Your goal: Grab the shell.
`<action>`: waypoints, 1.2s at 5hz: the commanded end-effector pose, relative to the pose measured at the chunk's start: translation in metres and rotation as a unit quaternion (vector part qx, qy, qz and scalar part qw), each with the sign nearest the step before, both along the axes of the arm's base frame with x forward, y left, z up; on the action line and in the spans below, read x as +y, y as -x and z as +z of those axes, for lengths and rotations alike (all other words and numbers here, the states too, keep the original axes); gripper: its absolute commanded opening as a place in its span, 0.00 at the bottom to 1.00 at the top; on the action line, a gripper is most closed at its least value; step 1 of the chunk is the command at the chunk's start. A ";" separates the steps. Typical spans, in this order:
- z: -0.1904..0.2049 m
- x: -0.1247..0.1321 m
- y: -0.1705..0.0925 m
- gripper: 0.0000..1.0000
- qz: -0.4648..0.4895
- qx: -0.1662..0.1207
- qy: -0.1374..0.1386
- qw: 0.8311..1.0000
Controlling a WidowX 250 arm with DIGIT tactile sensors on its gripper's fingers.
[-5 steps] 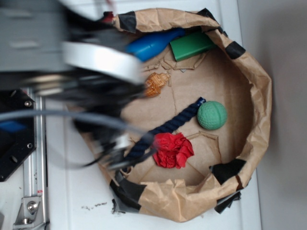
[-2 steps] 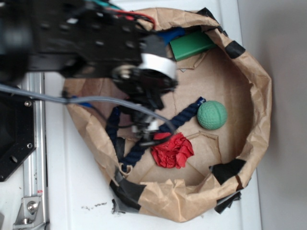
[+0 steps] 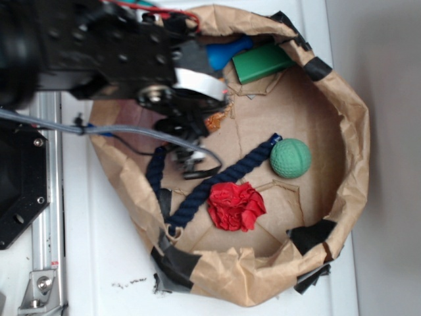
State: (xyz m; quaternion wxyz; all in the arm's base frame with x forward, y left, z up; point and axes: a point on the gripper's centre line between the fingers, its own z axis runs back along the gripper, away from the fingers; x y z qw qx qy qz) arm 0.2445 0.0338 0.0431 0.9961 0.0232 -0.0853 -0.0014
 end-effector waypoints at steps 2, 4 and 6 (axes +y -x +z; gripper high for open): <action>-0.023 -0.040 -0.004 1.00 -0.060 0.030 -0.006 0.998; -0.036 -0.037 0.001 1.00 -0.061 0.055 0.000 0.997; -0.034 -0.030 -0.003 0.00 -0.055 0.047 -0.005 0.997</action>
